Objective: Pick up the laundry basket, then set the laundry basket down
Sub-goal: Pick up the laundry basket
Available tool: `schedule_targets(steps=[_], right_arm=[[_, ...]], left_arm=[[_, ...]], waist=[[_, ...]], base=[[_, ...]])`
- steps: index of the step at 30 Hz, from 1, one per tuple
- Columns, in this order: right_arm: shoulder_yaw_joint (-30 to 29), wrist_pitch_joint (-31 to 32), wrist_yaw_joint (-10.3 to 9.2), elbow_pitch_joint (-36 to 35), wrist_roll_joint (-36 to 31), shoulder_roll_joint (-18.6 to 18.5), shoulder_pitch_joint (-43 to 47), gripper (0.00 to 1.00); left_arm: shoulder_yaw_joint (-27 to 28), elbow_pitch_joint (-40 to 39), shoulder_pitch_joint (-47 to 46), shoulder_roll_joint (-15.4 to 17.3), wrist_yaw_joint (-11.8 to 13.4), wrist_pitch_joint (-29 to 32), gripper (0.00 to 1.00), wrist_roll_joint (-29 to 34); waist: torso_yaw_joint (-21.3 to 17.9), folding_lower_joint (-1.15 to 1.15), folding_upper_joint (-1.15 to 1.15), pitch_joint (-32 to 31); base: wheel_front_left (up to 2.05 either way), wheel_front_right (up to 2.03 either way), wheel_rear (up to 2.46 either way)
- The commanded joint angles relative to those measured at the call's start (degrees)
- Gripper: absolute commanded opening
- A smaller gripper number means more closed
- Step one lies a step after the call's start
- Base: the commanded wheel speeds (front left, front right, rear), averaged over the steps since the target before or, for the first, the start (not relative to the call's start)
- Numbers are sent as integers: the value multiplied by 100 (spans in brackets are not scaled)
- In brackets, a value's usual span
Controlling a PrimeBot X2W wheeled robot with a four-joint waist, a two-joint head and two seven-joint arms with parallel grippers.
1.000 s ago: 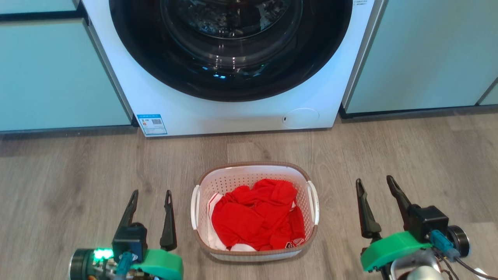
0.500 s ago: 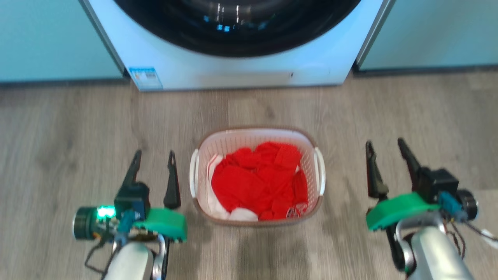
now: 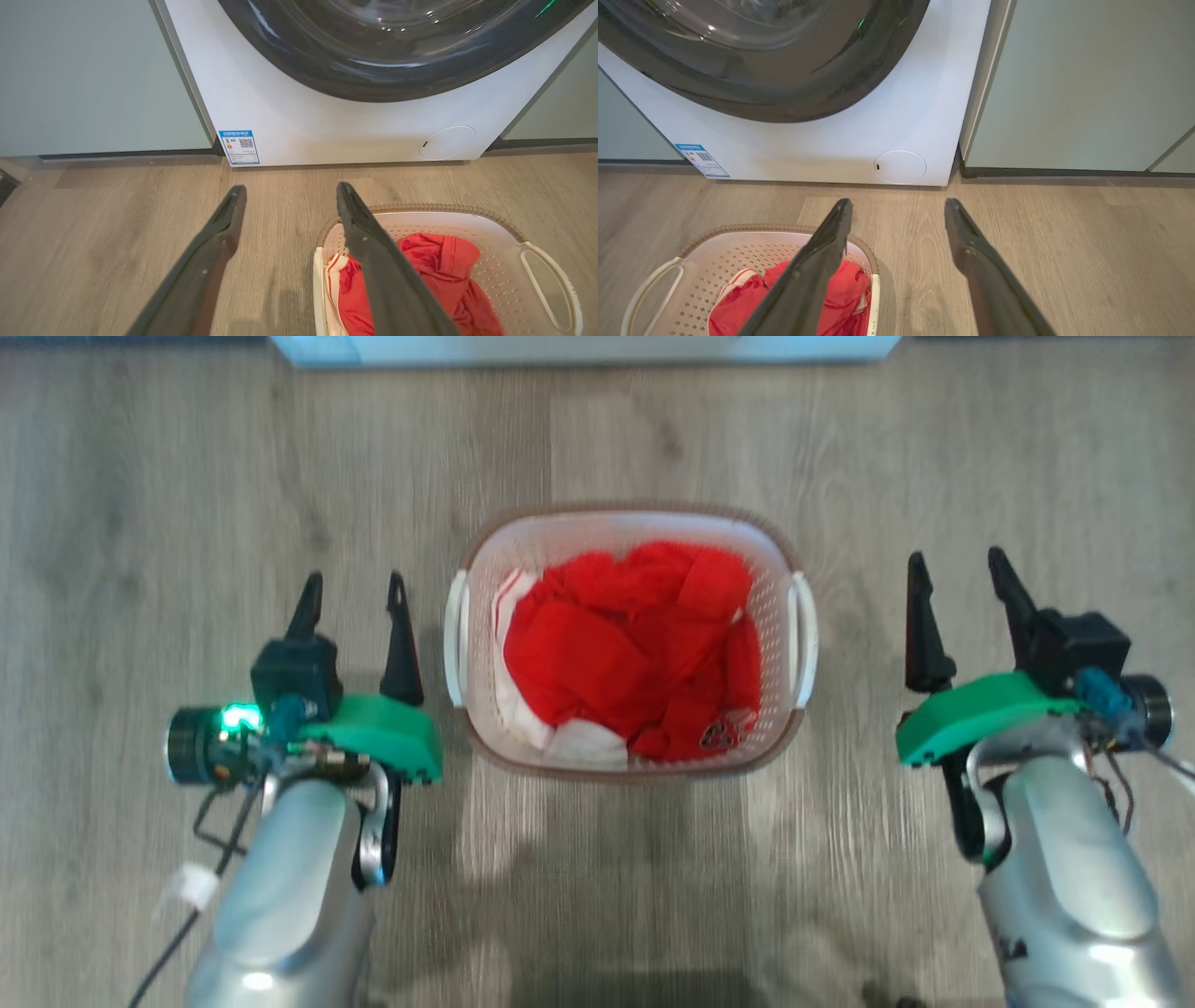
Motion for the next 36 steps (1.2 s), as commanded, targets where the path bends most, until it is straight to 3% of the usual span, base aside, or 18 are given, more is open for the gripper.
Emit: schedule_targets(steps=[1, 18, 36], right_arm=[[77, -69, 14, -27, -7, -81, -139, 100], [-5, -69, 14, 1384, 61, -249, -1115, 100], [231, -69, 14, 1677, 91, -308, -1355, 100]], left_arm=[[124, -19, -209, 30, -23, -54, 100, -83], [-930, 1603, -1467, 28, -133, -54, 100, -1050], [-1880, 2324, -2185, 28, -163, -54, 100, -1592]], waist=[[88, -2, 0, 402], [349, -2, 0, 1686], [481, -2, 0, 2300]], base=[[0, 0, 0], [0, 0, 0], [0, 0, 0]])
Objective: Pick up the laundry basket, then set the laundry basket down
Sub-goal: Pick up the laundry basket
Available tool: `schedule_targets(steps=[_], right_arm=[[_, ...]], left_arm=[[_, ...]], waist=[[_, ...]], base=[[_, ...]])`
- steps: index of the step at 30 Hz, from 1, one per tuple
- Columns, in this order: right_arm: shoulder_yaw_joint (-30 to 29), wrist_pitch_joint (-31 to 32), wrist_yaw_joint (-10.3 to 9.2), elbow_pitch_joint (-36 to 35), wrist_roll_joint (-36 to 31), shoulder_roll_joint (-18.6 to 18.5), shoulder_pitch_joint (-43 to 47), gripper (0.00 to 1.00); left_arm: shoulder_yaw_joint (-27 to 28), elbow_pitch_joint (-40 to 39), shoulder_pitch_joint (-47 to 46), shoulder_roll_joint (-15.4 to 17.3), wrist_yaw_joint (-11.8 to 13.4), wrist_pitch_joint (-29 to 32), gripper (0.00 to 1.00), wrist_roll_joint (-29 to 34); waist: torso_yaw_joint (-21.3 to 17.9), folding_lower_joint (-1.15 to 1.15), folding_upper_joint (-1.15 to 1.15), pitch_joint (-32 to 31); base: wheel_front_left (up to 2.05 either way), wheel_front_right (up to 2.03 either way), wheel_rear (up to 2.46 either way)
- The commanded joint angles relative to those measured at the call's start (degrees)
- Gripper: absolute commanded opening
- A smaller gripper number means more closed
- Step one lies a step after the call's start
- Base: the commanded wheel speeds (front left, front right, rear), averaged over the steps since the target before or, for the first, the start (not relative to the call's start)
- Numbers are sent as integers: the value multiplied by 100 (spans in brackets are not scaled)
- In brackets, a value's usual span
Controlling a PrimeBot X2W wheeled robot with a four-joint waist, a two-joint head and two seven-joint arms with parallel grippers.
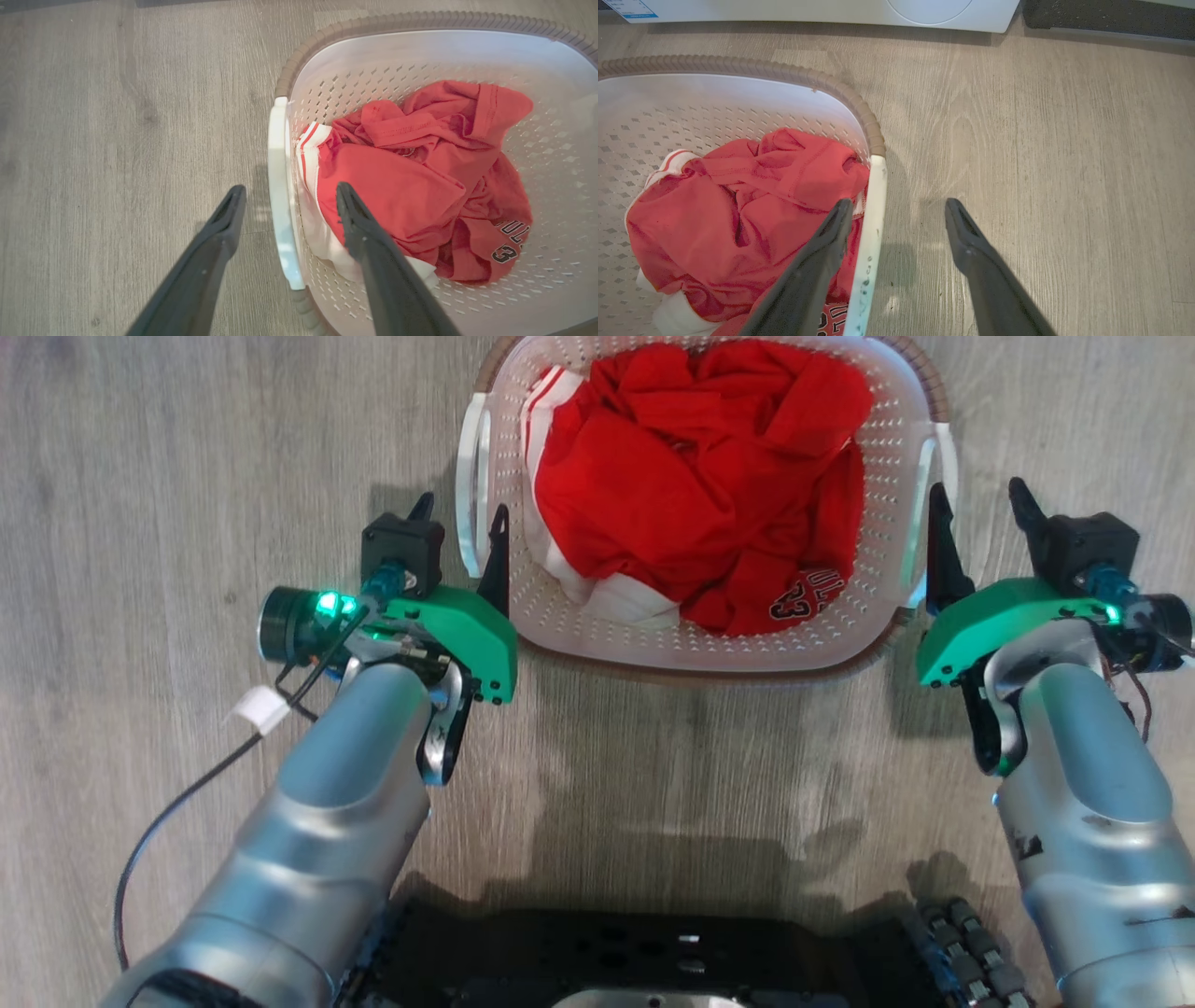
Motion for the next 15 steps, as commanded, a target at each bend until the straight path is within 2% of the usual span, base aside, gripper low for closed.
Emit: schedule_targets(steps=[1, 15], right_arm=[[153, -60, 14, -66, 21, 15, 114, 100], [355, -60, 14, 439, 73, -11, -317, 100]], left_arm=[[81, -35, 30, 116, -7, -46, 100, -36], [-509, 340, -519, 116, 97, -46, 100, -478]], waist=[[17, -1, 0, 41], [43, -1, 0, 447]], base=[[0, 0, 0], [0, 0, 0]])
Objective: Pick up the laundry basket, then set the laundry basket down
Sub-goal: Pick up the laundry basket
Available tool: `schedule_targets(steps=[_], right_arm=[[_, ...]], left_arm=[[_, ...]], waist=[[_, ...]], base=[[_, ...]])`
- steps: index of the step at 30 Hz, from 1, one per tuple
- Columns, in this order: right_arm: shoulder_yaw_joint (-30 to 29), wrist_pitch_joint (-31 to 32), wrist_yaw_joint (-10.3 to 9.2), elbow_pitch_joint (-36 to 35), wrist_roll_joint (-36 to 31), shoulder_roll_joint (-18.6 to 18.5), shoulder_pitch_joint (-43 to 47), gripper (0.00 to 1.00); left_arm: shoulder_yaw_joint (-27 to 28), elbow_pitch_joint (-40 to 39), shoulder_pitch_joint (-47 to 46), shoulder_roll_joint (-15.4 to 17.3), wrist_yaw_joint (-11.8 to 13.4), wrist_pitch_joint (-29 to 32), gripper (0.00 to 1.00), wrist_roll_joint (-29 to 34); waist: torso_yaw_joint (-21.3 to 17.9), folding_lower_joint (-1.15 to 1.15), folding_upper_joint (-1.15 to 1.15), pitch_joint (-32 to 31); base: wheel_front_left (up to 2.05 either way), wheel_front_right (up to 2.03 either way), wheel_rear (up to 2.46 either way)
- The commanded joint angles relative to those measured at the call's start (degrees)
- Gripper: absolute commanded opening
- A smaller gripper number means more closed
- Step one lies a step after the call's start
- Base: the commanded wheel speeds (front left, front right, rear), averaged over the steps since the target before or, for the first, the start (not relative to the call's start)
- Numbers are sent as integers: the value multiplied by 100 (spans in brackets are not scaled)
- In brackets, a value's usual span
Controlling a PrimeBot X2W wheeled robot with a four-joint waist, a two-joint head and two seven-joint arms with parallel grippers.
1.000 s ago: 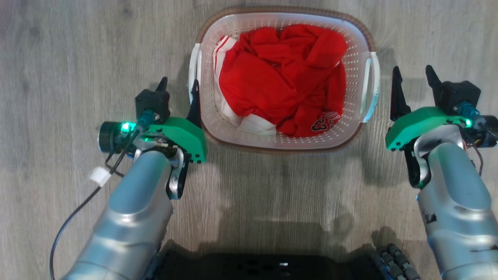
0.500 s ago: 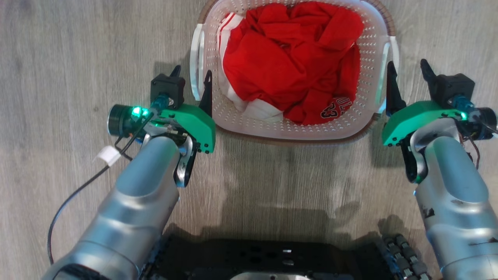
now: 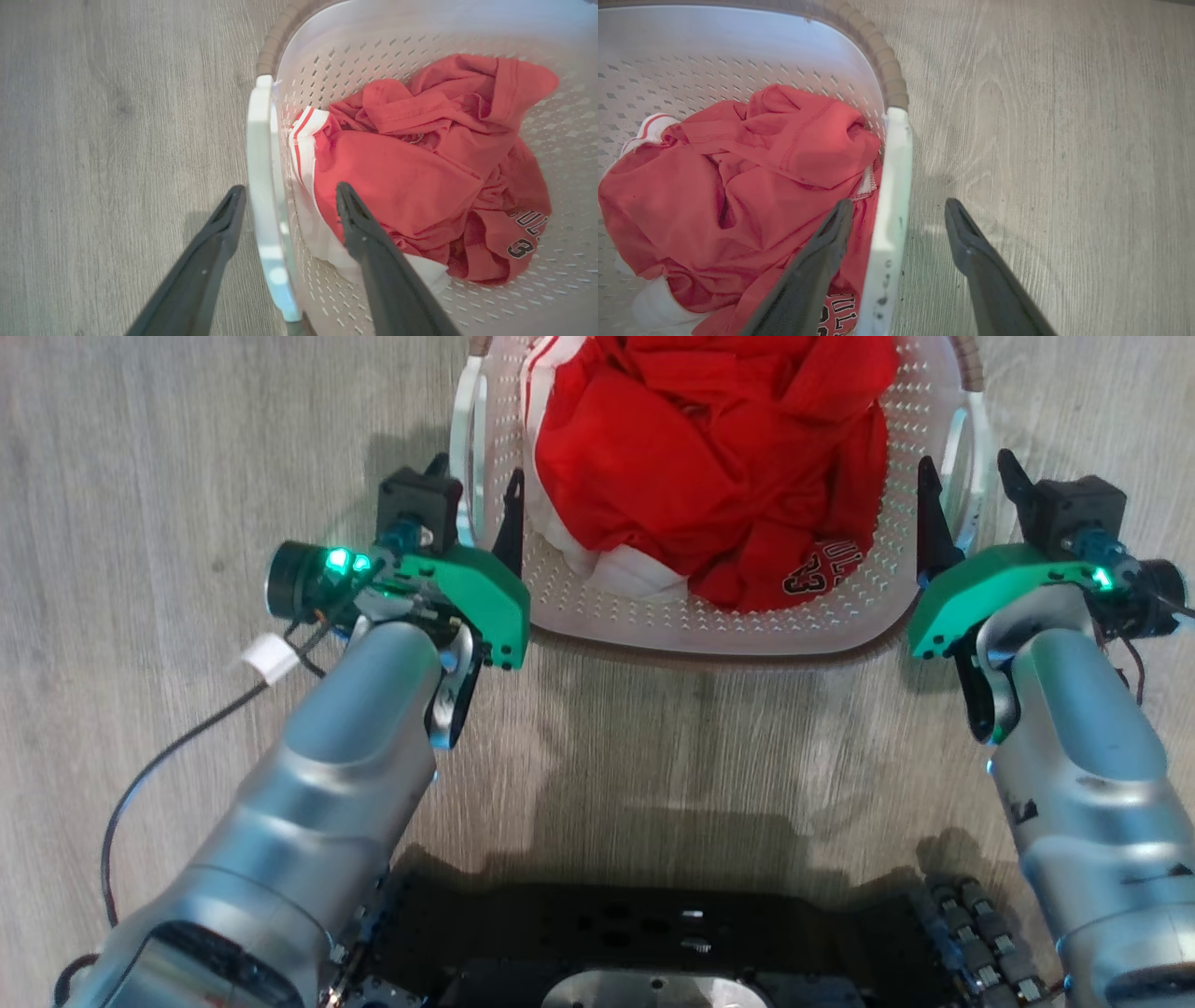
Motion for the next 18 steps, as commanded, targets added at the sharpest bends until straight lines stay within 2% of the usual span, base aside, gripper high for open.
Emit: schedule_targets(steps=[1, 18], right_arm=[[140, -60, 14, -36, 28, 14, 149, 100], [280, -60, 14, 312, 90, 34, -238, 100]], left_arm=[[65, -17, 57, 121, 47, -46, 100, -53], [-377, 262, -422, 121, 108, -46, 100, -697]], waist=[[5, -1, 0, 48], [14, -1, 0, 335]], base=[[0, 0, 0], [0, 0, 0]])
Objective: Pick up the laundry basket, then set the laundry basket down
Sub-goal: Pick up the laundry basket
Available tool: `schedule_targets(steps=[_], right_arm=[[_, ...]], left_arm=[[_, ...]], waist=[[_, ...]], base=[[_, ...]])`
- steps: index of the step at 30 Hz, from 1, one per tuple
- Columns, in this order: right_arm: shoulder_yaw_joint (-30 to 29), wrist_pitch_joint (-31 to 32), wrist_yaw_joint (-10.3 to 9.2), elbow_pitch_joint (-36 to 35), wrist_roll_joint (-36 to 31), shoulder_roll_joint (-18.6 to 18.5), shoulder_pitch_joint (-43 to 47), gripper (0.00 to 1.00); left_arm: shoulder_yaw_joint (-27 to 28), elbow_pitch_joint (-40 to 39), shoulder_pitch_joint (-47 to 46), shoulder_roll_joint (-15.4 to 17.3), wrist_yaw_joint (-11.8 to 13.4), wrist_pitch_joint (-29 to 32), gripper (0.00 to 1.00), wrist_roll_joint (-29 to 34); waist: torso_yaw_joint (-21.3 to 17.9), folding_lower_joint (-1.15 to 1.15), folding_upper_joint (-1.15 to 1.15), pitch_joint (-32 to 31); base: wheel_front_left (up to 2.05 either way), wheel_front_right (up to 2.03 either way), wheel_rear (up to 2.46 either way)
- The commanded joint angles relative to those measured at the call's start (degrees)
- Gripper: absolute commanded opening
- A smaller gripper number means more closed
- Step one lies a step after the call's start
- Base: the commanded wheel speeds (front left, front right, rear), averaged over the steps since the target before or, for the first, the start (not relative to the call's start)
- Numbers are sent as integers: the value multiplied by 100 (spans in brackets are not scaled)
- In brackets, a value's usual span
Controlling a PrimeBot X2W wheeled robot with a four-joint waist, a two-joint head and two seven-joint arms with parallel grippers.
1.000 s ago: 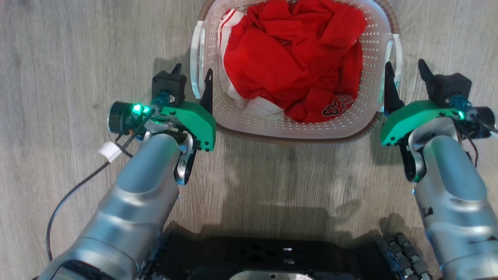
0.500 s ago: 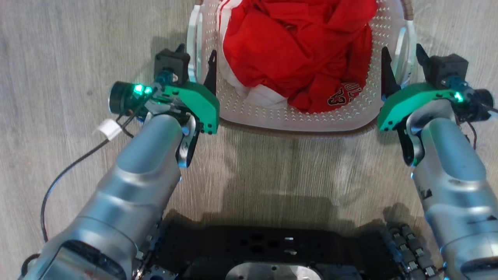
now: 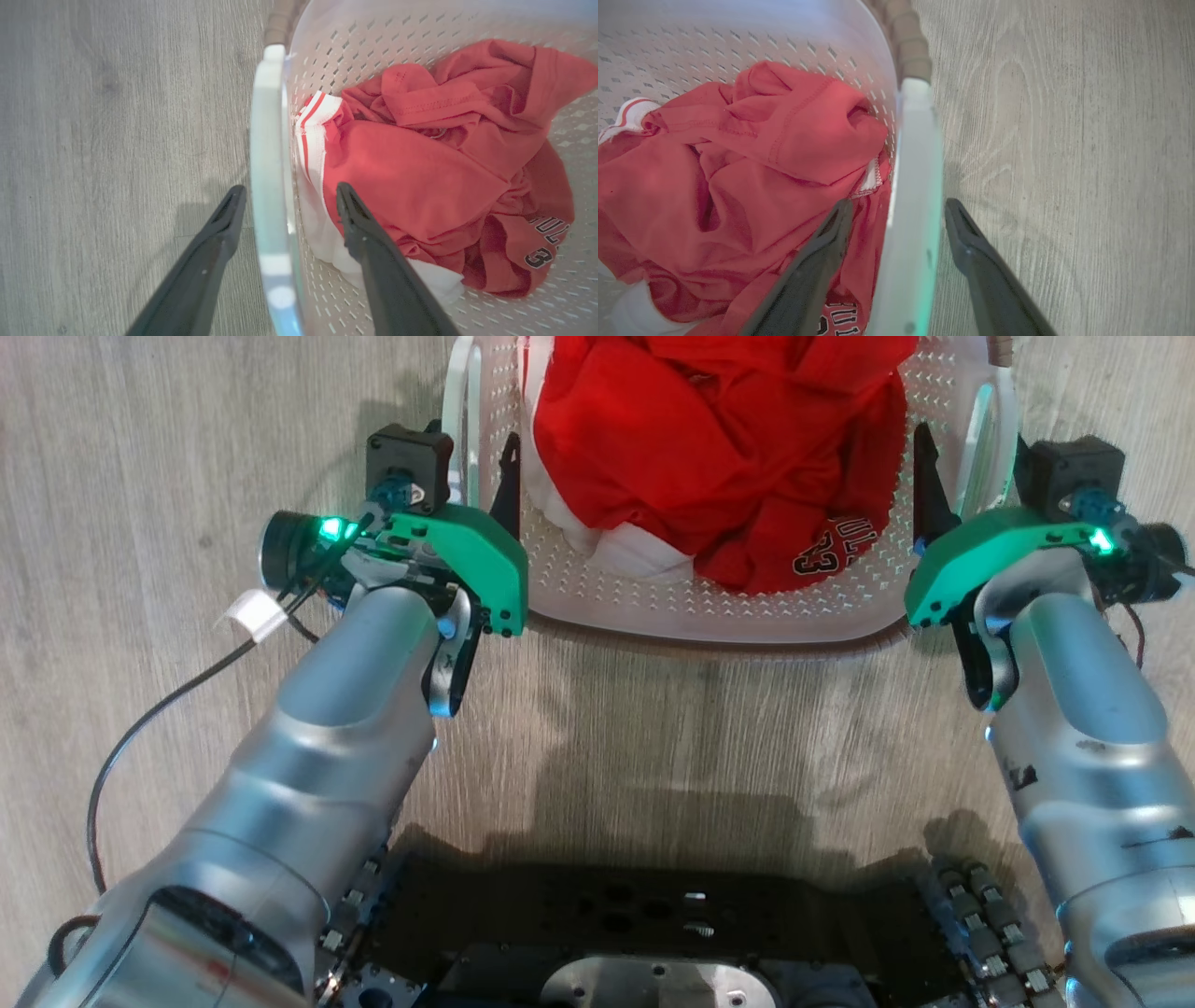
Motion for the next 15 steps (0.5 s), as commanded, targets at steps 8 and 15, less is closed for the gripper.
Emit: schedule_targets(steps=[8, 15], right_arm=[[194, -60, 14, -22, 50, 29, 149, 44], [200, -60, 14, 168, 58, 47, 90, 0]], left_arm=[[-244, -47, -75, 125, 69, -46, 37, -317], [-456, -65, -56, 125, 95, -46, 0, -505]], waist=[[9, 0, 0, 60], [23, 0, 0, -1]], base=[[0, 0, 0], [0, 0, 0]])
